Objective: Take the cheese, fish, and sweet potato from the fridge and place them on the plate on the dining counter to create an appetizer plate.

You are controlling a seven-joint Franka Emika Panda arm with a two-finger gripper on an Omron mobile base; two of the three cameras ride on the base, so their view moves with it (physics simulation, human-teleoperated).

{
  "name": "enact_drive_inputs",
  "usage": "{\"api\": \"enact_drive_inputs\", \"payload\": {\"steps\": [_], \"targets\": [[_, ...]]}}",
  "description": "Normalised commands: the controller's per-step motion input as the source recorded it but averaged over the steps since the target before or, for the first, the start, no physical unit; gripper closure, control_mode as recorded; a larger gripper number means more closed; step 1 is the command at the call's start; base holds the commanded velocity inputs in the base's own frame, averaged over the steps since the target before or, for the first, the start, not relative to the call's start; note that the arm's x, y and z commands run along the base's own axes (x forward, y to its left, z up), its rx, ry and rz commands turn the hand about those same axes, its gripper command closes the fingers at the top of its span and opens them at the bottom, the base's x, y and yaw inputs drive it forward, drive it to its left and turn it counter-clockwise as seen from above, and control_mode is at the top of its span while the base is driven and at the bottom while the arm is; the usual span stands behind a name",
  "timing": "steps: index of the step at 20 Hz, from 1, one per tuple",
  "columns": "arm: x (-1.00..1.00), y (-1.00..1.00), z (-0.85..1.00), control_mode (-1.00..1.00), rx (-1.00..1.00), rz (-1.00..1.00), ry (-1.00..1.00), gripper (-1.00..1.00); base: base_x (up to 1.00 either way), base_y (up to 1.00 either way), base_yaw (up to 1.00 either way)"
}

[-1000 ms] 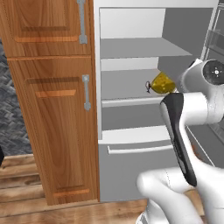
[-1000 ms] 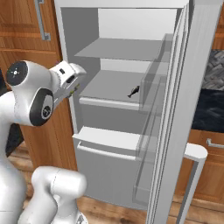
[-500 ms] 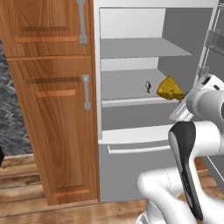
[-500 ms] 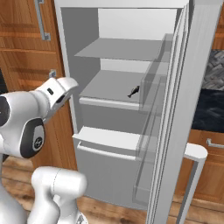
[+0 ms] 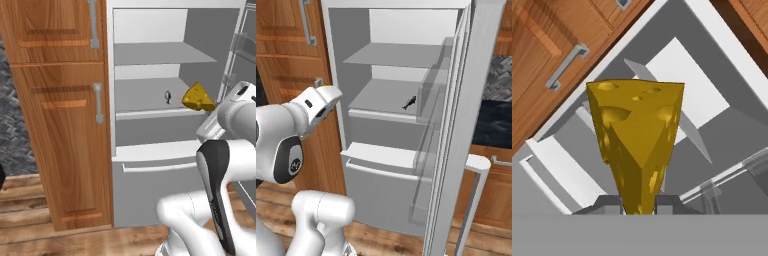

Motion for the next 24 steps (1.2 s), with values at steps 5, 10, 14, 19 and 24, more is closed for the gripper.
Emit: {"api": "enact_drive_inputs", "payload": {"steps": [5,10,14,19,24], "targets": [[0.0,0.0,0.0,1.0,0.0,0.0,0.0,1.0,-0.81,0.0,0.0],[0.0,0.0,0.0,1.0,0.0,0.0,0.0,1.0,-0.99,0.0,0.0],[0.0,0.0,0.0,1.0,0.0,0.0,0.0,1.0,-1.0,0.0,0.0],[0.0,0.0,0.0,1.0,0.0,0.0,0.0,1.0,-1.0,0.0,0.0],[0.0,0.0,0.0,1.0,0.0,0.0,0.0,1.0,-1.0,-0.02,0.0]]}}
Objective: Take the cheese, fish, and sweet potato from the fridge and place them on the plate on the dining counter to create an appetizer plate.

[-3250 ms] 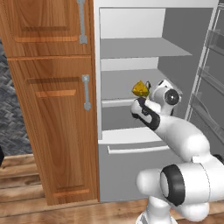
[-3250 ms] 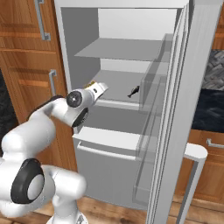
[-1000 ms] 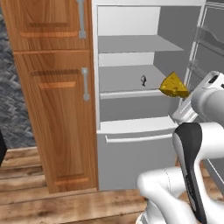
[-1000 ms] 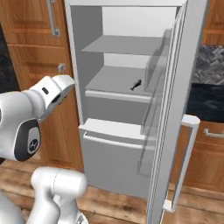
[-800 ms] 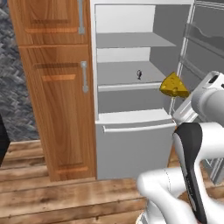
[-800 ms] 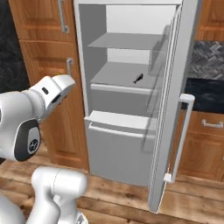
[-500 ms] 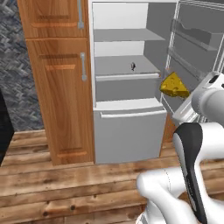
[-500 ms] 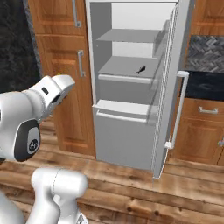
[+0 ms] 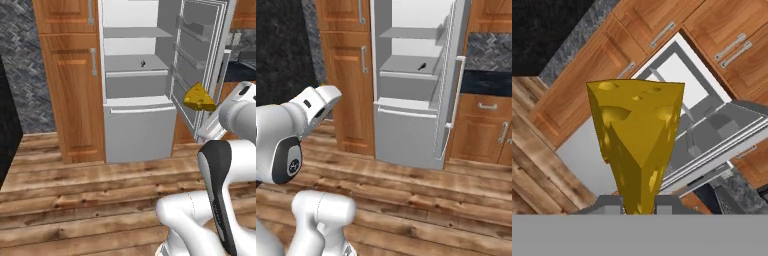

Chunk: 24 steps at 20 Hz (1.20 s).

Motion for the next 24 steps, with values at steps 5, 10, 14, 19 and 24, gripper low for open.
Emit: {"api": "enact_drive_inputs", "payload": {"steps": [5,10,14,19,24], "targets": [[0.0,0.0,0.0,1.0,0.0,0.0,0.0,1.0,-1.0,-0.19,0.0],[0.0,0.0,0.0,1.0,0.0,0.0,0.0,1.0,-1.0,-0.37,-0.01],[0.0,0.0,0.0,1.0,0.0,0.0,0.0,1.0,-1.0,-0.56,-0.06],[0.0,0.0,0.0,1.0,0.0,0.0,0.0,1.0,-1.0,-0.71,-0.11],[0.0,0.0,0.0,1.0,0.0,0.0,0.0,1.0,-1.0,-0.82,-0.14]]}}
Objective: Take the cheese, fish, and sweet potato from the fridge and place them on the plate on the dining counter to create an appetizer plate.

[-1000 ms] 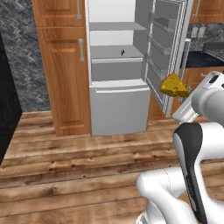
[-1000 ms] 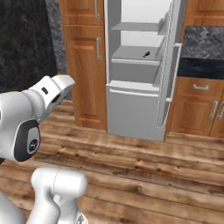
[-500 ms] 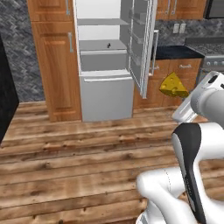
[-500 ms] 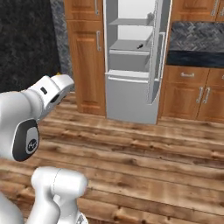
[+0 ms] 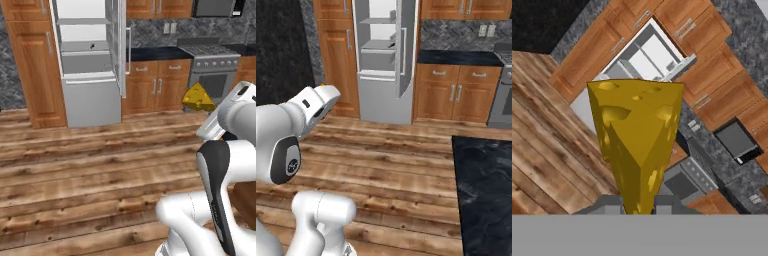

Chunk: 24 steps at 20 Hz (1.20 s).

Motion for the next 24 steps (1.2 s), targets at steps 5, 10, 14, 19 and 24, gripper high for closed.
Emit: {"api": "enact_drive_inputs", "payload": {"steps": [5,10,14,19,24], "targets": [[0.0,0.0,0.0,1.0,0.0,0.0,0.0,1.0,-1.0,-0.85,-0.14],[0.0,0.0,0.0,1.0,0.0,0.0,0.0,1.0,-1.0,-0.8,-0.11],[0.0,0.0,0.0,1.0,0.0,0.0,0.0,1.0,-1.0,-0.81,-0.08],[0.0,0.0,0.0,1.0,0.0,0.0,0.0,1.0,-1.0,-0.68,-0.07],[0.0,0.0,0.0,1.0,0.0,0.0,0.0,1.0,-1.0,-0.3,-0.04]]}}
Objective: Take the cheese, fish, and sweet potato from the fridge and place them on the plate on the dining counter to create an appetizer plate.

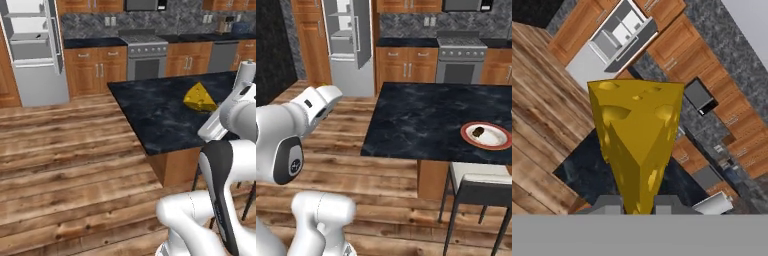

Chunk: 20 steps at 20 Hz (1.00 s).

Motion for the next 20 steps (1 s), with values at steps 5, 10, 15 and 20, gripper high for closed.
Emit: {"api": "enact_drive_inputs", "payload": {"steps": [5,10,15,20], "targets": [[0.0,0.0,0.0,1.0,0.0,0.0,0.0,1.0,-0.97,-0.47,-0.06],[0.0,0.0,0.0,1.0,0.0,0.0,0.0,1.0,-0.56,-0.7,-0.09],[0.0,0.0,0.0,1.0,0.0,0.0,0.0,1.0,-0.17,-0.75,-0.09],[0.0,0.0,0.0,1.0,0.0,0.0,0.0,1.0,0.23,-0.58,-0.09]]}}
